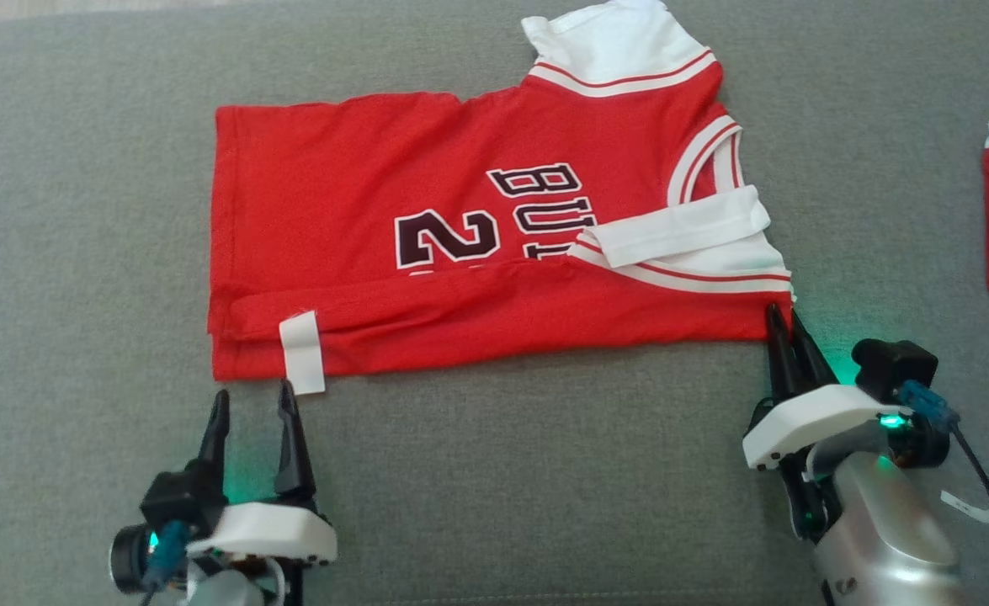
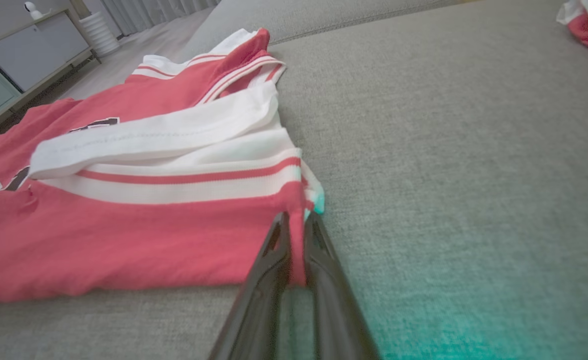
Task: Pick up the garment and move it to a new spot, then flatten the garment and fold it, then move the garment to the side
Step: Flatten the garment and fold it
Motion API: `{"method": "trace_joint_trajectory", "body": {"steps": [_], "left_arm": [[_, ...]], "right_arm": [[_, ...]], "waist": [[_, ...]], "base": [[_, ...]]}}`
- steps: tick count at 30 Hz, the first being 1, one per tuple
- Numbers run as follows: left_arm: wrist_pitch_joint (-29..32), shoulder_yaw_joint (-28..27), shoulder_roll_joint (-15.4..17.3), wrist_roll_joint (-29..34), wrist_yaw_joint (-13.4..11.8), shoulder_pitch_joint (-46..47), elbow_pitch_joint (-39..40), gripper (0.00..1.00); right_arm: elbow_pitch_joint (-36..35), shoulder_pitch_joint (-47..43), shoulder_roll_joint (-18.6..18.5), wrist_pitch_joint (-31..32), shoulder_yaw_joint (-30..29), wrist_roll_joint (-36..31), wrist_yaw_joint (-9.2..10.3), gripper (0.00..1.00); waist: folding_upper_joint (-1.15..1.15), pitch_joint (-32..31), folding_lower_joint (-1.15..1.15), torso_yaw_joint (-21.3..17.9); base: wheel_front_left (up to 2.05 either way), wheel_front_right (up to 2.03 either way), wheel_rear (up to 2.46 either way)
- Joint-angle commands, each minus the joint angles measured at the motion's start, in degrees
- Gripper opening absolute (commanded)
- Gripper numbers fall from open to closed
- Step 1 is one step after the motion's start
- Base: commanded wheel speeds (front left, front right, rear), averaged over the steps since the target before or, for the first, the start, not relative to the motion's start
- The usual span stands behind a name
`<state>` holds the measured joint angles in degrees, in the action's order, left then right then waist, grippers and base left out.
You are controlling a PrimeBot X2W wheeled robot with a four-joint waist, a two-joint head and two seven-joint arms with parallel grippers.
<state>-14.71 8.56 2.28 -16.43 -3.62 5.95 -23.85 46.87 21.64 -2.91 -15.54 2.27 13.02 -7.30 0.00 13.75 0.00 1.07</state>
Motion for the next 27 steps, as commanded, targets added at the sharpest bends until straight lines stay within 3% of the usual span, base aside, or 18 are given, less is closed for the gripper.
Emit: {"method": "trace_joint_trajectory", "body": {"steps": [1,7,15,21,22,23,24,27], "left_arm": [[-0.3,-2.6,0.6,-1.0,0.9,2.6,0.6,1.00],[-0.3,-5.8,0.6,-5.2,3.9,4.5,-2.0,1.00],[-0.3,-7.7,0.6,-9.5,3.9,6.6,-8.8,1.00],[-0.3,-7.0,0.6,-11.4,5.5,8.4,-12.1,1.00],[-0.3,-6.8,0.6,-11.7,6.1,8.7,-12.8,0.35],[-0.3,-6.4,0.6,-11.7,6.6,9.0,-13.3,0.07],[-0.3,-6.1,0.6,-12.0,6.9,9.3,-13.9,0.00],[-0.3,-5.7,0.6,-13.1,7.7,9.9,-14.8,0.00]], "right_arm": [[-0.9,-1.8,0.0,0.5,1.0,-0.4,-0.19,0.00],[-3.9,-1.6,0.0,0.5,1.8,0.2,-0.19,0.00],[-6.3,-1.4,0.0,0.5,4.5,1.7,-0.19,0.00],[-7.5,-1.4,0.0,0.5,5.3,2.5,-0.19,0.00],[-7.6,-1.4,0.0,0.5,5.3,2.6,-0.19,0.00],[-7.8,-1.4,0.0,0.5,5.3,2.8,-0.19,0.00],[-7.9,-1.3,0.0,0.5,5.4,2.9,-0.19,0.00],[-8.2,-1.2,0.0,0.5,5.3,3.5,-0.19,0.00]], "waist": [[0.00,0.0,0.00,-0.5],[0.00,0.4,0.00,-2.0],[0.00,1.0,0.00,-3.2],[0.00,1.2,0.00,-3.4],[0.00,1.3,0.00,-3.4],[0.00,1.3,0.00,-3.4],[0.00,1.3,0.00,-3.4],[0.00,1.2,0.00,-3.2]], "base": [[0.00,0.00,0.00],[0.00,0.00,0.00],[0.00,0.00,0.00],[0.00,0.00,0.00],[0.00,0.00,0.00],[0.00,0.00,0.00],[0.00,0.00,0.00],[0.00,0.00,0.00]]}}
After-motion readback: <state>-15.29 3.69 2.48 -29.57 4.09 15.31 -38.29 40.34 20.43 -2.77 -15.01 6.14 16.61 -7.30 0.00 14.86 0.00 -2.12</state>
